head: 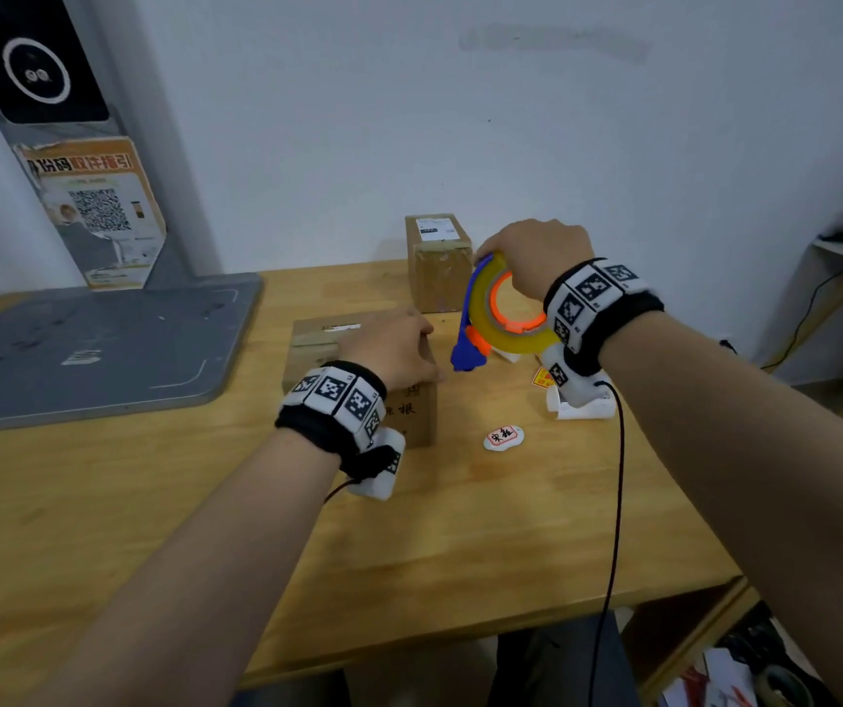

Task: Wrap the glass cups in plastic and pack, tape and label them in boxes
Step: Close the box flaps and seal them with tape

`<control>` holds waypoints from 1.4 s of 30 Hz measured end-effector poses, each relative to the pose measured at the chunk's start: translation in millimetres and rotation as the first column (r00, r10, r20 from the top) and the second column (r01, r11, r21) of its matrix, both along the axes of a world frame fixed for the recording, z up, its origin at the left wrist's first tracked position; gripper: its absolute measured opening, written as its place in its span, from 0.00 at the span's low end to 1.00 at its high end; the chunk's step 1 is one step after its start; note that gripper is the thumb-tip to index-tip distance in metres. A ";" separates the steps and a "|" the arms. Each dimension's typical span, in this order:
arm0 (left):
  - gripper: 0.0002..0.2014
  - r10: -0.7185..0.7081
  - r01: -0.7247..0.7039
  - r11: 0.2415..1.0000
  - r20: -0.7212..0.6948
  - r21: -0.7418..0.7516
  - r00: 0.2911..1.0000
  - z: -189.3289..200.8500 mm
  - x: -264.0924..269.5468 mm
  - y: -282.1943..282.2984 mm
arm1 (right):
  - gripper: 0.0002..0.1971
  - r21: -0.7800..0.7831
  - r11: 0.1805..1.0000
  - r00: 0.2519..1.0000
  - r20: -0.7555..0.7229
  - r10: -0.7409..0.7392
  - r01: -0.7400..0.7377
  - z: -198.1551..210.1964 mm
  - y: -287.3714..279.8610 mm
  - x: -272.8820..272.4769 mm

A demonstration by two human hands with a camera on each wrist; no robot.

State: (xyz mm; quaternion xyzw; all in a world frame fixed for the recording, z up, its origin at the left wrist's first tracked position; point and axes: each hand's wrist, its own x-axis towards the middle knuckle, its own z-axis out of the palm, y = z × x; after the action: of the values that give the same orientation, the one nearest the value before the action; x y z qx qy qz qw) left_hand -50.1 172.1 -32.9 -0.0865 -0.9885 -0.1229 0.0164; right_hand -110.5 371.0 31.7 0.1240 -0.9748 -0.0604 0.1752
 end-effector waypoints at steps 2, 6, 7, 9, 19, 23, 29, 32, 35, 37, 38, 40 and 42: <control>0.38 -0.003 0.003 1.000 -0.001 0.023 1.000 -2.4 0.9 -2.8 | 0.32 -0.026 0.999 0.999 0.019 -0.045 0.045 -5.7 7.3 -3.9; 0.39 -0.003 0.001 0.990 0.016 0.140 1.000 -3.1 5.9 -24.0 | 0.34 -0.294 0.941 0.986 0.068 -0.151 0.165 -17.3 31.9 -11.0; 0.39 -0.015 0.009 0.984 0.033 0.178 0.999 -4.3 6.6 -32.9 | 0.35 -0.394 0.902 0.984 0.083 -0.157 0.177 -21.5 37.6 -12.9; 0.41 -0.044 0.029 0.977 0.065 0.213 0.997 -6.1 7.6 -51.8 | 0.35 -0.587 0.791 0.985 0.106 -0.136 0.173 -31.7 44.3 -13.7; 0.46 -0.039 0.022 0.884 0.027 0.467 0.999 -19.1 -3.9 -121.7 | 0.37 -0.987 0.138 0.996 0.086 0.034 0.081 -92.0 -7.7 -16.7; 0.27 -0.016 0.024 0.764 -0.019 0.645 1.000 -21.7 -5.6 -114.7 | 0.37 -0.994 0.015 0.991 0.111 0.078 0.110 -103.2 -32.6 -24.5; 0.20 0.086 0.043 0.670 -0.135 0.741 0.987 -39.9 -22.6 -104.2 | 0.37 -0.977 -0.155 0.985 0.127 0.112 0.144 -111.6 -53.4 -41.1; 0.21 0.115 0.032 0.695 -0.154 0.718 0.981 -43.4 -34.8 -105.2 | 0.38 -0.983 -0.148 0.991 0.092 0.094 0.105 -115.0 -53.0 -48.7; 0.21 0.139 0.037 0.697 -0.185 0.716 0.973 -45.0 -48.3 -103.3 | 0.39 -0.998 -0.056 0.997 -0.042 0.062 -0.039 -120.3 -49.4 -53.2; 0.20 0.142 0.011 0.705 -0.157 0.709 0.977 -40.9 -56.3 -102.6 | 0.38 -0.994 -0.011 0.991 -0.111 0.074 -0.110 -124.1 -45.6 -54.1; 0.19 0.142 -0.010 0.715 -0.132 0.699 0.981 -37.1 -59.3 -102.4 | 0.37 -0.991 -0.008 0.988 -0.131 0.086 -0.131 -125.3 -43.5 -54.5; 0.18 0.157 -0.043 0.729 -0.105 0.683 0.982 -27.9 -62.0 -99.6 | 0.36 -0.985 -0.002 0.979 -0.170 0.112 -0.171 -128.1 -39.4 -54.7; 0.21 0.239 -0.075 0.726 -0.149 0.684 0.959 -18.1 -62.8 -91.7 | 0.35 -0.976 -0.012 0.967 -0.217 0.136 -0.217 -129.5 -36.4 -55.9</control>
State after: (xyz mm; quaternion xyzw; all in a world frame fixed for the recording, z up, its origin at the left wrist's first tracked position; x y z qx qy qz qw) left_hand -112.9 80.5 -51.0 -0.0036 -0.8726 -0.4582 0.1694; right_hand -166.4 334.5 -97.9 0.0852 -0.7062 0.6585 0.2460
